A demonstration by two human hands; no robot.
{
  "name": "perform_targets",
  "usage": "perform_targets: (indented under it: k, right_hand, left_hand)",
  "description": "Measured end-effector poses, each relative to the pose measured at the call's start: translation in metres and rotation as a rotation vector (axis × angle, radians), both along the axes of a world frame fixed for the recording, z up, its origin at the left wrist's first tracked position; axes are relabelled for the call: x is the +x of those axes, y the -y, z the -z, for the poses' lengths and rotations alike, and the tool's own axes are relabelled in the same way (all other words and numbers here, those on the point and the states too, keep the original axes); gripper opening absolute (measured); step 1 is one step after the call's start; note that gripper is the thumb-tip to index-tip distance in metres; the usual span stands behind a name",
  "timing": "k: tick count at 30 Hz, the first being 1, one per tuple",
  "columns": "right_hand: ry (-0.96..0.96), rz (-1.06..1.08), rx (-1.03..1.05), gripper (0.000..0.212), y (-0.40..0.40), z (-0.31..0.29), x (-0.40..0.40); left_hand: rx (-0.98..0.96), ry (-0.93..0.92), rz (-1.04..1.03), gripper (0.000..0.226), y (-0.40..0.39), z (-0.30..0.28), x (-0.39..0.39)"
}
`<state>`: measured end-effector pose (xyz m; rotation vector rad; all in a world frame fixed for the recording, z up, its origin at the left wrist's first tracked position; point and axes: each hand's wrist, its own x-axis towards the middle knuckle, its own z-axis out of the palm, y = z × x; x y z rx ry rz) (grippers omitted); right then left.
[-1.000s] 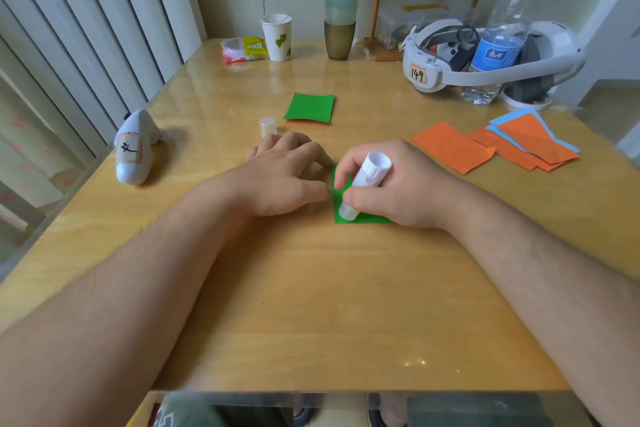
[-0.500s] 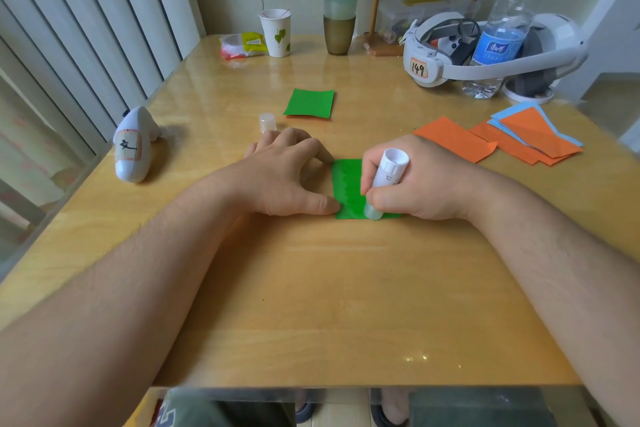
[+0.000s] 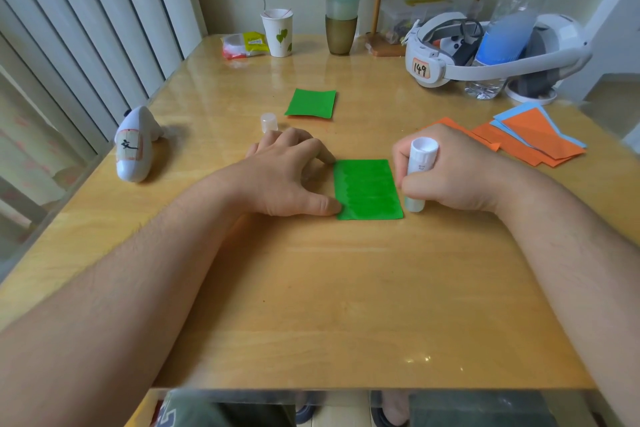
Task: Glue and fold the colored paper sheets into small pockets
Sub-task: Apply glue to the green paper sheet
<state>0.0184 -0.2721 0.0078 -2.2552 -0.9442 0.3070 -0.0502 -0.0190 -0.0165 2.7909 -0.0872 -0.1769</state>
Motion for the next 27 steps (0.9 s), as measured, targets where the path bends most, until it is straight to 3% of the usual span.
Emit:
perform_targets:
  k: [6, 15, 22, 27]
  right_hand:
    - [-0.031, -0.027, 0.236, 0.011, -0.006, 0.002, -0.003]
    - [-0.062, -0.050, 0.033, 0.008, -0.010, 0.009, -0.003]
    - [-0.020, 0.039, 0.055, 0.006, -0.007, 0.011, 0.002]
    - [-0.062, -0.012, 0.026, 0.004, -0.004, 0.007, 0.000]
  left_hand:
    - [0.002, 0.008, -0.004, 0.088, 0.000, 0.001, 0.000]
    - [0.007, 0.012, -0.011, 0.089, 0.000, 0.003, 0.000]
    - [0.008, 0.000, 0.000, 0.088, -0.001, 0.001, 0.000]
    - [0.010, -0.001, -0.001, 0.090, 0.000, 0.001, 0.000]
